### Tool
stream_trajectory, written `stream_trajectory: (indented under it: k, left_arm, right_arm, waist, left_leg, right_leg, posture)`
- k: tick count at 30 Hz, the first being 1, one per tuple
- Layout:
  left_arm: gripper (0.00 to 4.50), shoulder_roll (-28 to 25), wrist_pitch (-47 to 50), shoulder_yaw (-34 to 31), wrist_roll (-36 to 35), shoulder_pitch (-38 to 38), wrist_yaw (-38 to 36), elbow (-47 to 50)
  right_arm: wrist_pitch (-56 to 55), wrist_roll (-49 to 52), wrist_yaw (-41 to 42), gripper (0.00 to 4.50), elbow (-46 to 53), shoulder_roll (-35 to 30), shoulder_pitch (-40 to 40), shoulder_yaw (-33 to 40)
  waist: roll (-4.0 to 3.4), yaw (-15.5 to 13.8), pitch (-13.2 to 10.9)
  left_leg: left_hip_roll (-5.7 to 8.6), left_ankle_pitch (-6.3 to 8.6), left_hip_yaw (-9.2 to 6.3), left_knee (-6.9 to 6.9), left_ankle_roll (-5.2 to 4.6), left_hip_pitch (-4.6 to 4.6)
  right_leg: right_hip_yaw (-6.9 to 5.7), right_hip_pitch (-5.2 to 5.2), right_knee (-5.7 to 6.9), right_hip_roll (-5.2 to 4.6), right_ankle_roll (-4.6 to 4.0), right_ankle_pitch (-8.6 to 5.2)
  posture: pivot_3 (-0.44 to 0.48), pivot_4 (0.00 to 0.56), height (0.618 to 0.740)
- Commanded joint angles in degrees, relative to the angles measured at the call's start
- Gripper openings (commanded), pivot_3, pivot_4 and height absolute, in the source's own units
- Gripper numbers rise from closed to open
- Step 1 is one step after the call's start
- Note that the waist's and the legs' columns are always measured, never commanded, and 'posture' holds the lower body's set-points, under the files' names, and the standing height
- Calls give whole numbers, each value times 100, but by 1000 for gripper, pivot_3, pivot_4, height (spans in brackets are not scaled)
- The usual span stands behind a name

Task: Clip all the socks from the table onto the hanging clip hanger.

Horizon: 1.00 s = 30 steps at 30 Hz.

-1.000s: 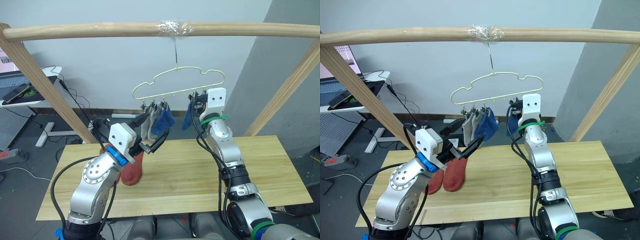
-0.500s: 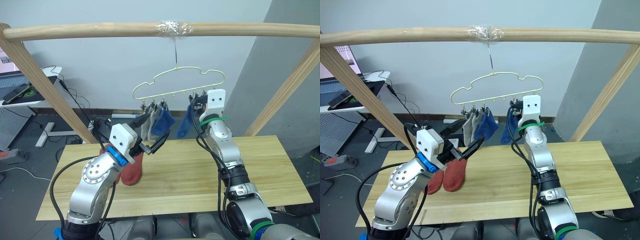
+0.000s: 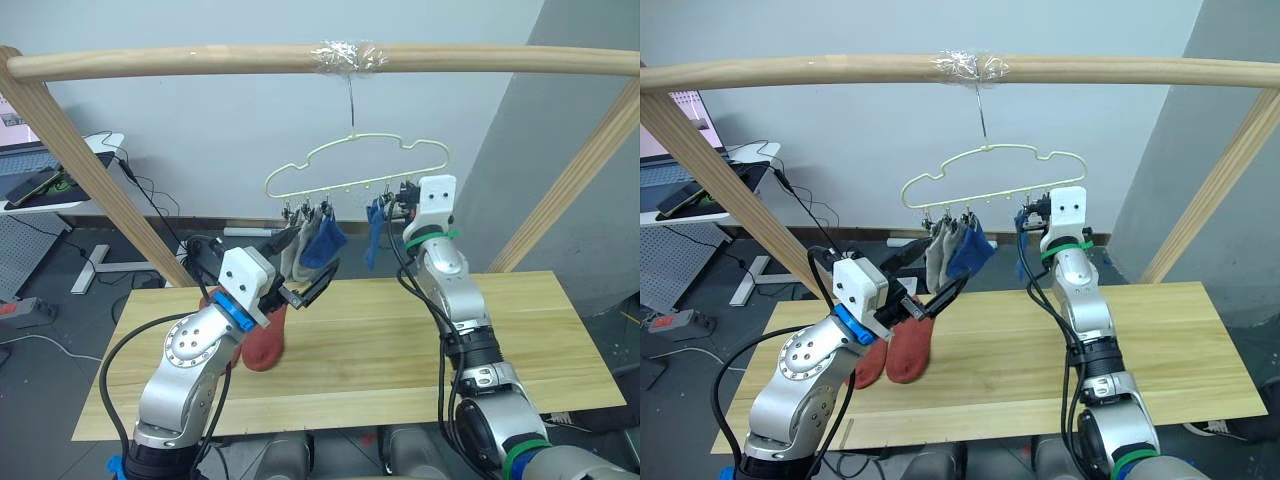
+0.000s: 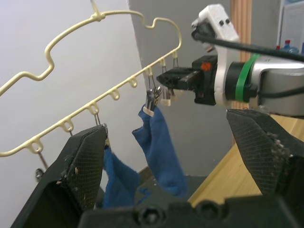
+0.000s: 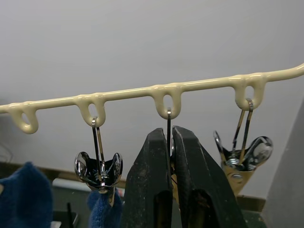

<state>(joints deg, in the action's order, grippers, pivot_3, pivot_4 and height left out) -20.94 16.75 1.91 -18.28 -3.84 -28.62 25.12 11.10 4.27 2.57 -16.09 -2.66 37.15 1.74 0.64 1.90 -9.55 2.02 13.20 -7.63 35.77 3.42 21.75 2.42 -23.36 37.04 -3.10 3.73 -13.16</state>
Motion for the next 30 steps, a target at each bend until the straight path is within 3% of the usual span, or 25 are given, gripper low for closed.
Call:
stream_trajectory:
  k: [1,9,15,21,24,30]
  left_arm:
    - [4500,-131,394,-87,361,160,341,-559]
    - [4500,-247,195,24,1202,-364,686,-2715]
    - [4500,-18,-245,259,1618,-1121,676,-4612]
    - [4500,140,-272,287,1787,-1591,690,-5864]
    - [3884,203,-285,307,1716,-1610,478,-6047]
    - [2107,302,-353,433,1683,-1281,65,-5616]
  right_arm:
    - [969,552,341,37,394,-154,172,312]
    - [3699,1827,839,37,1834,-669,245,697]
    - [4407,2031,747,37,2278,-868,211,776]
    - [4647,2063,571,37,2550,-831,147,854]
    - [4715,2054,508,0,2637,-817,101,877]
    - [4745,2058,448,0,2668,-792,65,928]
  waist:
    - [-1,0,1]
    - [-5,-23,-2]
    - [-5,16,-2]
    - [-4,106,-1]
    - [-4,122,-1]
    - [-5,143,1]
  left_leg:
    - [-1,0,-2,0,0,-6]
    - [-1,0,-11,3,0,0]
    - [-1,0,-8,3,0,4]
    - [0,1,-7,3,0,9]
    - [0,0,-8,5,0,8]
    - [1,1,-7,4,0,5]
  right_leg:
    - [-1,5,1,2,5,-4]
    - [-9,6,-1,1,21,-14]
    - [-9,3,-6,1,22,-14]
    - [-8,-1,-6,-1,25,-13]
    - [-8,0,-4,-2,27,-12]
    - [-6,2,-4,-2,29,-11]
  posture:
    - [40,128,740]
    - [-14,145,740]
    - [-56,143,740]
    - [-88,142,740]
    - [-91,142,740]
    - [-87,138,740]
